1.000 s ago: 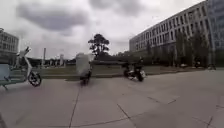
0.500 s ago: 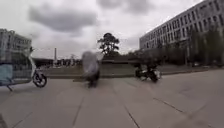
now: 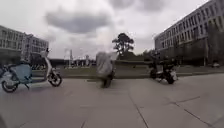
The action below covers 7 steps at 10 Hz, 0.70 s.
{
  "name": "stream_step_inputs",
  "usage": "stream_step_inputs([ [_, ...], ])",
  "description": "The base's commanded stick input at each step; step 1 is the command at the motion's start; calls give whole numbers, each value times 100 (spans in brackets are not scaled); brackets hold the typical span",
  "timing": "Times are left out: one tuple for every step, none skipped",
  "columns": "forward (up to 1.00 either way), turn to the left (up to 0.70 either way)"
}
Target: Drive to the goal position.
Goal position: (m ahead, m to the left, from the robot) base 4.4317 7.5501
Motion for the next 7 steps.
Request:
stream_step_inputs([
  [0,70],
  [0,70],
  [0,70],
  [0,70],
  [0,70],
  [0,70],
  [0,70],
])
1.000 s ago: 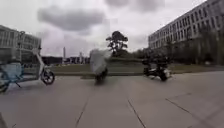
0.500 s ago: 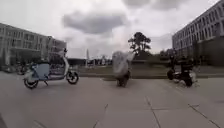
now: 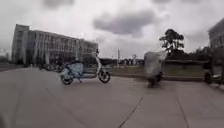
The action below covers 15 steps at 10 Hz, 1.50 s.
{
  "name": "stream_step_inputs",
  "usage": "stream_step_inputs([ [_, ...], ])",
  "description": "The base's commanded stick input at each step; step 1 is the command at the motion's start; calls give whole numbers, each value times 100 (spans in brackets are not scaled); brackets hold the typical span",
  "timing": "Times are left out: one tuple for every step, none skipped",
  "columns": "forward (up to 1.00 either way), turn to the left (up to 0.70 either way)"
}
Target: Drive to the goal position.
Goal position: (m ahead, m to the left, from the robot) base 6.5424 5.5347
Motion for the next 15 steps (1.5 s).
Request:
stream_step_inputs([
  [0,70],
  [0,70],
  [0,70],
  [9,64],
  [70,19],
  [70,19],
  [70,19],
  [70,19],
  [70,19],
  [70,19],
  [70,19],
  [70,19],
  [70,11],
  [70,5],
  [70,5],
])
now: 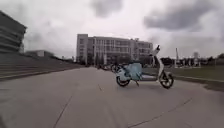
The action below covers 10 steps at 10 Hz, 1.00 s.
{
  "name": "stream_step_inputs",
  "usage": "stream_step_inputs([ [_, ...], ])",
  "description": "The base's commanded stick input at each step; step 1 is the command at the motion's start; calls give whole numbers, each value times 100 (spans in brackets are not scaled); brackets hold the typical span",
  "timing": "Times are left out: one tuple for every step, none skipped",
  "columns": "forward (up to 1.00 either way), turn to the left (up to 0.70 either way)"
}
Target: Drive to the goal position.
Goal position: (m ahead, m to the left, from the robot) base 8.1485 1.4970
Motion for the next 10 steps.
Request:
stream_step_inputs([
  [70,9],
  [70,16],
  [70,13],
  [70,5],
  [70,5],
  [70,5],
  [70,5],
  [70,6],
  [70,17],
  [70,19],
])
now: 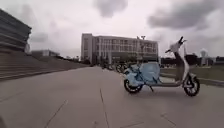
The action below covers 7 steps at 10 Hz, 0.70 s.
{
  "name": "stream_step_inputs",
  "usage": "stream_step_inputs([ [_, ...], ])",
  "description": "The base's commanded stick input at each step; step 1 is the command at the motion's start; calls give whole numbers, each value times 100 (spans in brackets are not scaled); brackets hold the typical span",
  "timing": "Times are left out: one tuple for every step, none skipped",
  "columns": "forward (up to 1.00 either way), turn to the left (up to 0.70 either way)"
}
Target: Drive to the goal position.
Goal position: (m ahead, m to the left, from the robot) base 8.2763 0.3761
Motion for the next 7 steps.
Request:
stream_step_inputs([
  [70,19],
  [70,19],
  [70,18],
  [70,5],
  [70,7],
  [70,13],
  [70,19],
])
